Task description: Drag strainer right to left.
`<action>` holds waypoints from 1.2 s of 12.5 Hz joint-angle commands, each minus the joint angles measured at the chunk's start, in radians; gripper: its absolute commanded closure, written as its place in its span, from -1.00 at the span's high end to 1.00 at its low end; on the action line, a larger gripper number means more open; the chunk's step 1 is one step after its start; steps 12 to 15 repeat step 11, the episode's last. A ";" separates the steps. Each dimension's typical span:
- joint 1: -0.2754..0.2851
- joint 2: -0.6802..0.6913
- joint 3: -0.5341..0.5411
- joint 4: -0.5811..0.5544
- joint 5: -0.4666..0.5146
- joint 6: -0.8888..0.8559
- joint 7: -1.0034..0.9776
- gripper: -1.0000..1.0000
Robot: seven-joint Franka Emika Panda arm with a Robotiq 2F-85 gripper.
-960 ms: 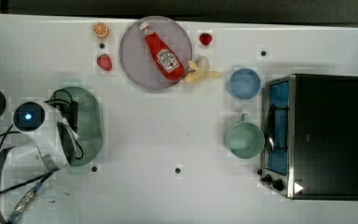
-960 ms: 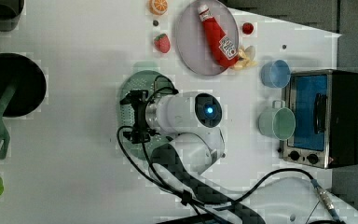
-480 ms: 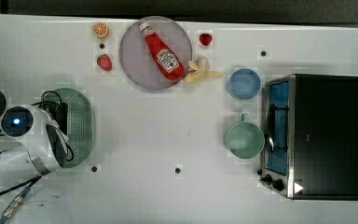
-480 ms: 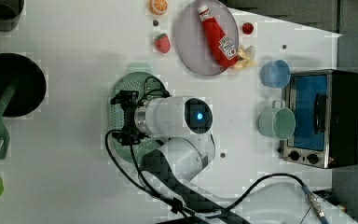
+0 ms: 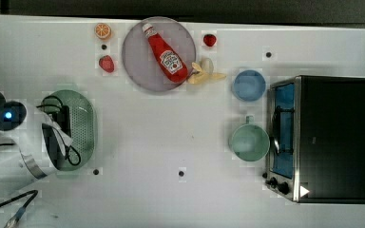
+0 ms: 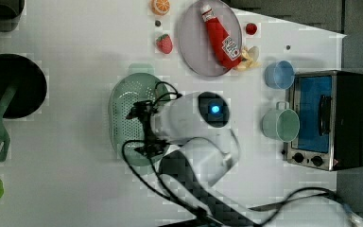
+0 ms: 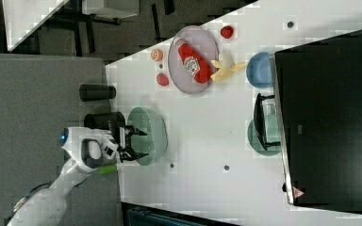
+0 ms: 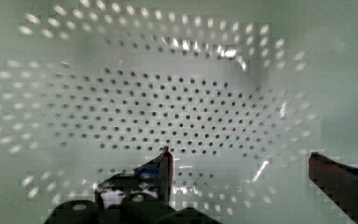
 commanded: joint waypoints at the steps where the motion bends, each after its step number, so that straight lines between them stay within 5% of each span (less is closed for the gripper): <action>1: -0.021 -0.265 -0.144 0.031 -0.015 -0.079 -0.281 1.00; 10: -0.076 -0.626 -0.628 0.071 -0.284 -0.423 -1.062 1.00; 15: -0.078 -0.651 -0.657 0.071 -0.284 -0.464 -1.118 1.00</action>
